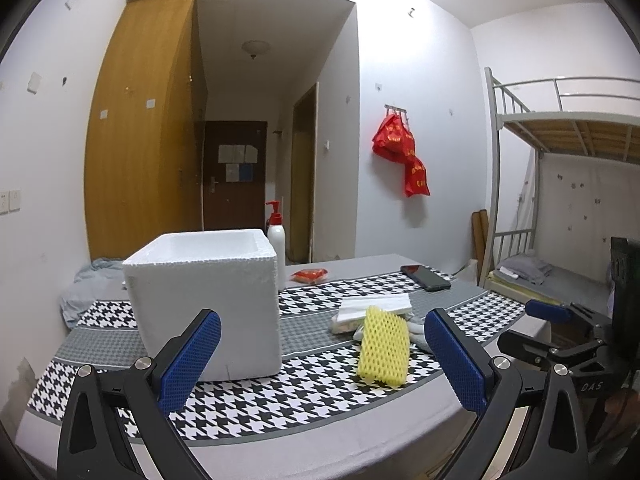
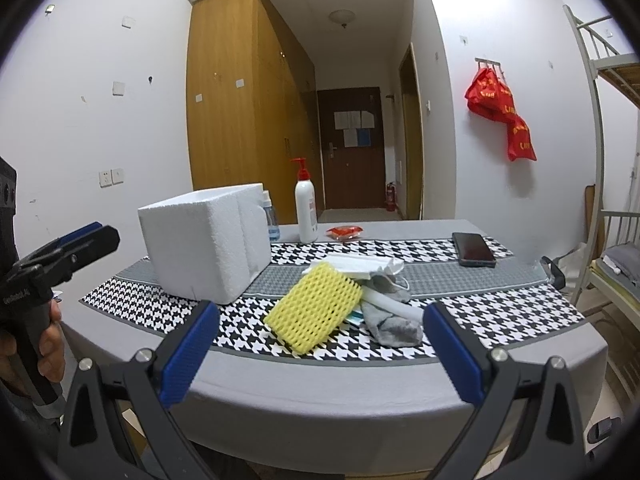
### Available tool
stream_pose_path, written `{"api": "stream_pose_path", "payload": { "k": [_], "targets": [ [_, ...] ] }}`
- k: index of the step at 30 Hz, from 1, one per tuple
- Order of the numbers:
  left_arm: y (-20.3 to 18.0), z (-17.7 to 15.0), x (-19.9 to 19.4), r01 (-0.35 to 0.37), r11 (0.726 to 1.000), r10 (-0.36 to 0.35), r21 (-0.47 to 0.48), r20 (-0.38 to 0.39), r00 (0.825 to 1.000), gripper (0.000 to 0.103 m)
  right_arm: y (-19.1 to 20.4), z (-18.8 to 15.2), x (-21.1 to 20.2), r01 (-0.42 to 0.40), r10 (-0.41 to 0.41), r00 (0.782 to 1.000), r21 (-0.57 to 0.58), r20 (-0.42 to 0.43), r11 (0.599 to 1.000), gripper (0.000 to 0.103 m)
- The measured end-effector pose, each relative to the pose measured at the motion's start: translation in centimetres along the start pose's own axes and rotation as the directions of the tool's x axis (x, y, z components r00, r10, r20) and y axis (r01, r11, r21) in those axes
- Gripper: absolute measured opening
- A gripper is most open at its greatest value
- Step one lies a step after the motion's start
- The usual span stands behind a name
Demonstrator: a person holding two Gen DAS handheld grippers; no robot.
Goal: Organize soft objects
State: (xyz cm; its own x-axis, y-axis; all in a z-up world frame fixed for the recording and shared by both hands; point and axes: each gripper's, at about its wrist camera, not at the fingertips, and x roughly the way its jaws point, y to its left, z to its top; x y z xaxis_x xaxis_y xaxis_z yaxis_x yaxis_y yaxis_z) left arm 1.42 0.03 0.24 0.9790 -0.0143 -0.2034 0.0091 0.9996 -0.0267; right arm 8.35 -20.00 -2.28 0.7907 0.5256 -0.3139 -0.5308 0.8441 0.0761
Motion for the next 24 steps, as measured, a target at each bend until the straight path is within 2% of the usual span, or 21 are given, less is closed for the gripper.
{"api": "stream_pose_path", "payload": {
  "k": [12,16,24],
  "targets": [
    [-1.1,0.4,3.1,0.035,0.999,-0.033,0.022,-0.06,0.998,0.102,-1.4,0.5,1.8,0.016,-0.016,0.999,-0.002,-0.037,1.0,0.103],
    [-1.0,0.3,4.2,0.044,0.999,-0.043,0.007,-0.086,0.995,0.102,-2.2,0.6,2.6,0.023,-0.022,0.998,0.005,-0.054,1.0,0.103],
    [-2.0,0.5,6.7,0.066,0.997,-0.061,0.034,-0.144,0.988,0.102,-3.6,0.6,3.9,0.038,-0.036,0.996,0.019,-0.084,0.999,0.103]
  ]
}}
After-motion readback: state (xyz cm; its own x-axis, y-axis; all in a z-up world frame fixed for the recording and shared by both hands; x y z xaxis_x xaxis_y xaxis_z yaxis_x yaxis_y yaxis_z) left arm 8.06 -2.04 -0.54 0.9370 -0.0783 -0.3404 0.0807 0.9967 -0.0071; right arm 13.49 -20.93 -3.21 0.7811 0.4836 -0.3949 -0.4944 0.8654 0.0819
